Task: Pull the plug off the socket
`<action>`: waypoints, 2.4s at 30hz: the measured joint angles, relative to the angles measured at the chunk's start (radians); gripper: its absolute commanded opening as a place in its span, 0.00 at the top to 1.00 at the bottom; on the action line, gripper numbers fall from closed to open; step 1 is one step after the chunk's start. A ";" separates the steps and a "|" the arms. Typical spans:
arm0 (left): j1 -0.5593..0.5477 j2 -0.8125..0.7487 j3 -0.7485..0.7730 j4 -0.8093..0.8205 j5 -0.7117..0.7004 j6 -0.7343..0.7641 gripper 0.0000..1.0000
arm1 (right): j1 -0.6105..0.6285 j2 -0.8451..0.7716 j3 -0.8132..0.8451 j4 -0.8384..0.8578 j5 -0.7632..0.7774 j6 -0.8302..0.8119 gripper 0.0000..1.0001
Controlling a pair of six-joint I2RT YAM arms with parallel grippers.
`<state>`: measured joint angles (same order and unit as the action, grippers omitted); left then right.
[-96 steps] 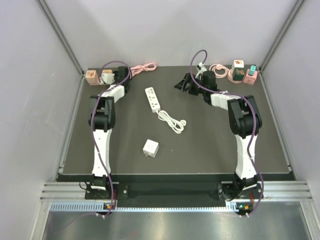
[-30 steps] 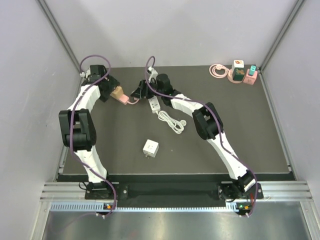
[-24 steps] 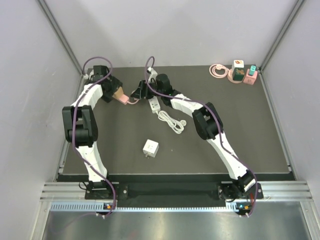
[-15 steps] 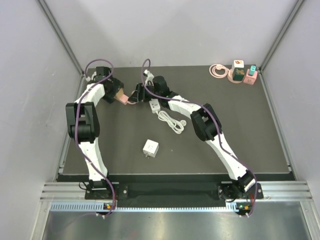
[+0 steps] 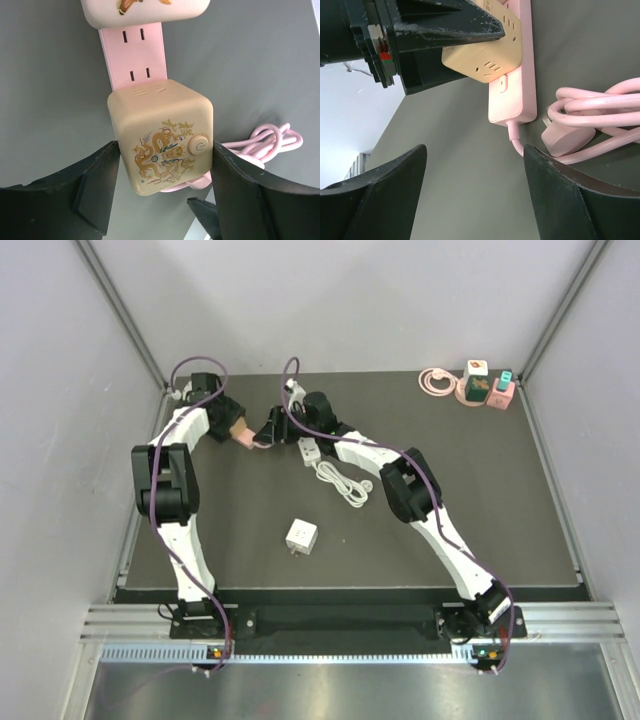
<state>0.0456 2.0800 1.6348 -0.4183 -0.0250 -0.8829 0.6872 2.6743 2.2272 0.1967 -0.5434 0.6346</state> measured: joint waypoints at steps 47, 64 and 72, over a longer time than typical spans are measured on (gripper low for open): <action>0.012 -0.566 -0.718 0.525 0.217 0.139 1.00 | 0.051 0.063 0.047 0.093 -0.079 0.007 0.87; 0.027 -0.578 -0.729 0.578 0.193 0.095 1.00 | 0.049 0.086 0.188 -0.106 0.010 0.101 1.00; 0.017 -0.522 -0.467 0.216 0.120 0.097 1.00 | 0.078 0.085 0.241 -0.146 0.121 0.031 1.00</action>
<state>0.0628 1.5578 1.1683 -0.2024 0.0952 -0.7860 0.7654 2.7590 2.4687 0.0509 -0.4225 0.6655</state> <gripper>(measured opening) 0.652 0.310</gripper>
